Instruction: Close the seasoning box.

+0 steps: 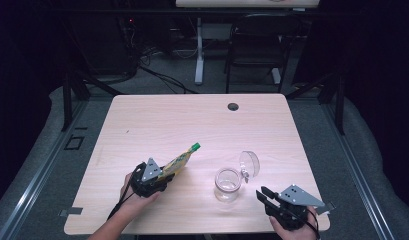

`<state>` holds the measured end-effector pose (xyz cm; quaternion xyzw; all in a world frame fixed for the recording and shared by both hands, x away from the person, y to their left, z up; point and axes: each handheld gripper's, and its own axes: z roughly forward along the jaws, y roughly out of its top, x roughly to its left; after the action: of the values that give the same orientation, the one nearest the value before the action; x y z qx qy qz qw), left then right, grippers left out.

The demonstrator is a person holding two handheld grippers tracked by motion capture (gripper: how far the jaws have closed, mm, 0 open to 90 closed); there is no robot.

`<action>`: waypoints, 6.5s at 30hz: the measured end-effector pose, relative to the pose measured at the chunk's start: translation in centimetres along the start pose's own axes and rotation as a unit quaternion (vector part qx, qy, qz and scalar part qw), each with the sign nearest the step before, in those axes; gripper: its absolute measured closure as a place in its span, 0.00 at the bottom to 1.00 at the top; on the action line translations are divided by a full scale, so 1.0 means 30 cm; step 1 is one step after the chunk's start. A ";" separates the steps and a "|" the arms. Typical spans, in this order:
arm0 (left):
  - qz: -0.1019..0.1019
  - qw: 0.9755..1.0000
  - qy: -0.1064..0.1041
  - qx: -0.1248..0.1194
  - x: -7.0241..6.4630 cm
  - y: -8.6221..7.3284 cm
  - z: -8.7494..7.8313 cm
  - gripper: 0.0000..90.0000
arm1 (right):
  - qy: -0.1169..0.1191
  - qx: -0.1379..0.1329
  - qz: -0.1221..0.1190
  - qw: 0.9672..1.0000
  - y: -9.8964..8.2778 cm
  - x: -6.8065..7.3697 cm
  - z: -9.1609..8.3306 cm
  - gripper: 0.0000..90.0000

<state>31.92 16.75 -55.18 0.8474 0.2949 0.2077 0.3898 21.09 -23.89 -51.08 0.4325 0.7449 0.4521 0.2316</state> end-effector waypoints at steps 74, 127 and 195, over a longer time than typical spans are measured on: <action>0.163 0.979 0.120 0.013 -0.070 0.146 0.015 0.68 | 0.035 -0.028 -0.086 0.995 0.176 0.162 0.160 0.83; 0.293 0.941 0.149 0.076 -0.210 0.117 0.060 0.68 | 0.009 -0.019 -0.145 0.989 0.140 0.213 0.174 0.80; 0.400 0.881 0.228 0.111 -0.231 0.164 0.021 0.68 | -0.011 0.000 -0.168 0.986 0.119 0.239 0.198 0.87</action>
<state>28.83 9.26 -52.54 0.8605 0.0328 0.4988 0.0987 23.30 -14.20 -50.50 0.3060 0.8047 0.4015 0.3125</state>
